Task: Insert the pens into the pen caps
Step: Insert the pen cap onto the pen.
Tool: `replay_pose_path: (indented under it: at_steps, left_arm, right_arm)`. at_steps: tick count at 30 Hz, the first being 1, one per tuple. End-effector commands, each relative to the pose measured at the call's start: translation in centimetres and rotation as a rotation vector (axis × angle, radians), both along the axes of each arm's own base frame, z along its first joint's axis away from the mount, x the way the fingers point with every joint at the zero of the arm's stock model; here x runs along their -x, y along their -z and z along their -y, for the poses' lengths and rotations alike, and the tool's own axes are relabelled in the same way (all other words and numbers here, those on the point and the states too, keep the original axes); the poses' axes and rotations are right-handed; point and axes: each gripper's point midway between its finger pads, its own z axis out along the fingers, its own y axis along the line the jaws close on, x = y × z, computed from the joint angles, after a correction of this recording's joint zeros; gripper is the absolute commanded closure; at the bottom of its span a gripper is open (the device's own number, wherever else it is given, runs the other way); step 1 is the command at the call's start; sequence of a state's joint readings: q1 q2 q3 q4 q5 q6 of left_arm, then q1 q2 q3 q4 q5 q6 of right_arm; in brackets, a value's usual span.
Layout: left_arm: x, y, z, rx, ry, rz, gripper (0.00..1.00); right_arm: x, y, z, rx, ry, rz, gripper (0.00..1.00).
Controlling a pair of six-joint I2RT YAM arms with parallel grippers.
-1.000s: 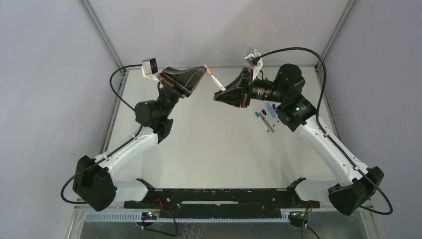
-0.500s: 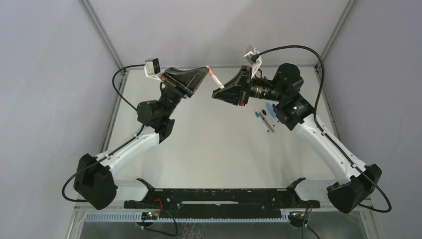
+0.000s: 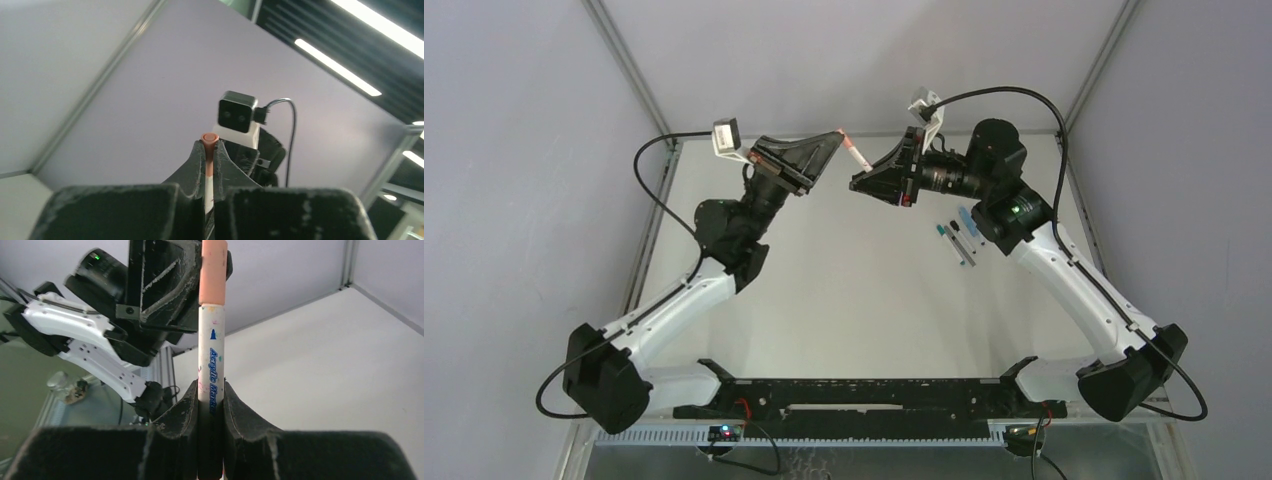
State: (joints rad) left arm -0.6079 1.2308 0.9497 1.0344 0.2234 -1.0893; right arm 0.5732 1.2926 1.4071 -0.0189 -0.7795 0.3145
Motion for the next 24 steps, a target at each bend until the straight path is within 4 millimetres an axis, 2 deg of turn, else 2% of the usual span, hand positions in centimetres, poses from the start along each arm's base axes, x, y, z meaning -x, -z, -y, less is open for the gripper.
replay_pose_path:
  at_steps: [1,5,14,22,24]
  left_arm:
    - [0.7,2.5,2.8,-0.218,-0.008,-0.003,1.00]
    - [1.0,2.4,3.1,-0.227,0.001,0.002,0.99]
    - [1.6,1.2,1.8,-0.175,-0.026,0.009,0.81]
    - [1.7,1.0,1.5,-0.155,-0.028,0.006,0.69]
    - [1.8,1.1,1.4,-0.155,-0.030,0.006,0.62]
  right_arm:
    - [-1.7,-2.3,0.2,-0.005,0.098,0.143,1.00]
    - [-1.5,-2.6,-0.1,-0.015,0.075,0.153,1.00]
    - [-0.7,-2.6,-0.1,-0.039,0.027,0.145,1.00]
    - [-0.6,-2.8,0.4,-0.056,0.027,0.137,1.00]
    - [-0.5,-2.8,0.6,-0.058,0.024,0.134,1.00]
